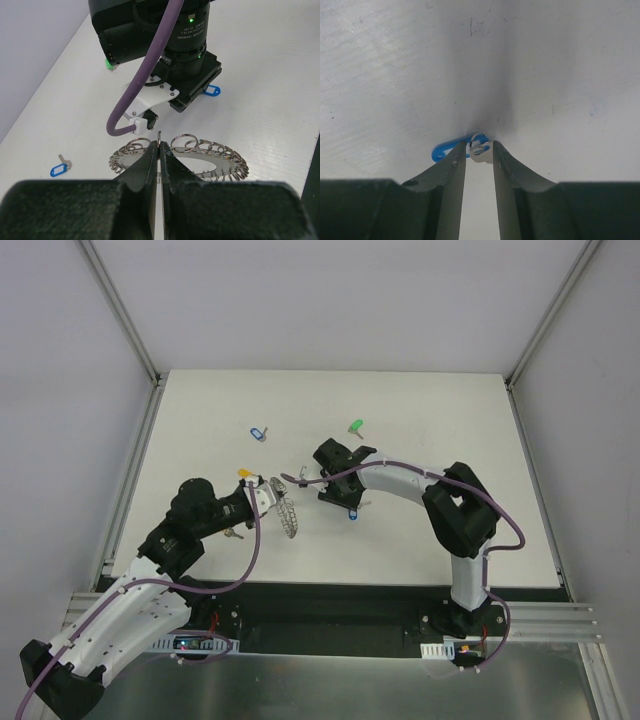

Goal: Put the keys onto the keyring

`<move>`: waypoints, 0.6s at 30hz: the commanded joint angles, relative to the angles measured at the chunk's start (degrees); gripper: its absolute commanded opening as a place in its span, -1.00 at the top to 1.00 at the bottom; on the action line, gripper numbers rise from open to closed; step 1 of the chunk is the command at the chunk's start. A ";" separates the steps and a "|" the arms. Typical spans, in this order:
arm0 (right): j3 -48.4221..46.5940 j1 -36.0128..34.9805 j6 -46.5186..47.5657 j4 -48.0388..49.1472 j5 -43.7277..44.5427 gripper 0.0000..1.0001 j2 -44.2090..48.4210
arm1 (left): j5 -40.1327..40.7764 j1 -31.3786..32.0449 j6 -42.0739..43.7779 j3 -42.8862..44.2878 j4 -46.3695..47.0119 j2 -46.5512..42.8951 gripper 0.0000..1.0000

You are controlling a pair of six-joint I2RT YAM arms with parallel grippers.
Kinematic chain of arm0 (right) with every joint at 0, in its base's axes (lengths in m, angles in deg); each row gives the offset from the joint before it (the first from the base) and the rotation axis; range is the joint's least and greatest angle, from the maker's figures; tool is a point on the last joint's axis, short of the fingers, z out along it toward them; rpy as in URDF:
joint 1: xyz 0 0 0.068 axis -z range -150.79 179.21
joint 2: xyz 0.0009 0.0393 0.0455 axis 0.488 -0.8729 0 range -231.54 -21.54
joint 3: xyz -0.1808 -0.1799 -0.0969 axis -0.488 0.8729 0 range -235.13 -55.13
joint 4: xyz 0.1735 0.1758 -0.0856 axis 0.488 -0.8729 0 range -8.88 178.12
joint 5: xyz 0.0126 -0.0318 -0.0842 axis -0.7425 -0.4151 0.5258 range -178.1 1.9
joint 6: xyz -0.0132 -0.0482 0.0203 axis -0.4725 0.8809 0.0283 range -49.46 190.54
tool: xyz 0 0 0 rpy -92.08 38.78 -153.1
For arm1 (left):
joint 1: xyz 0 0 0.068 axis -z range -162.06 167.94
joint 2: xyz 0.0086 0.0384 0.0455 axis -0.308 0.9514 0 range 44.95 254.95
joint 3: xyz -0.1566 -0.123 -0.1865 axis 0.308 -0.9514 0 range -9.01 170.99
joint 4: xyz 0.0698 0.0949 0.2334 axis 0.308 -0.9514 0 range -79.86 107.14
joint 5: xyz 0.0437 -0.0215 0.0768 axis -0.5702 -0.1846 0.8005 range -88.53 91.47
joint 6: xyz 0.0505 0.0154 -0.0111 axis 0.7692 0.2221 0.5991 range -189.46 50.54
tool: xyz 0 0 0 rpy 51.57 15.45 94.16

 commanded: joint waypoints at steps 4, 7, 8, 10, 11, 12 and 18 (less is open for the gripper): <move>-0.60 -0.26 0.87 -0.02 0.29 0.40 -0.53 | -0.84 -0.30 -0.83 0.95 2.99 -0.96 1.00; -0.86 -0.26 0.96 -0.02 0.55 0.44 -1.41 | -1.02 -0.30 -0.83 0.95 2.99 -0.79 1.00; -0.95 -0.35 1.04 -0.19 0.73 0.46 -1.94 | -1.02 -0.30 -0.83 0.95 2.99 -0.79 1.00; -0.95 -0.26 1.22 -0.28 1.25 0.59 -2.20 | -0.93 -0.39 -0.92 0.95 2.99 -0.70 1.00; -0.95 -0.35 1.39 -0.28 1.43 0.60 -2.29 | -1.02 -0.30 -0.83 0.95 3.08 -0.70 1.00; -0.95 -0.35 1.48 -0.37 1.52 0.65 -2.38 | -0.94 -0.30 -0.92 0.95 2.99 -0.79 1.00; -0.69 -0.17 1.48 -0.37 1.61 0.97 -0.98 | -1.29 -0.39 -1.36 1.21 2.99 -1.14 1.00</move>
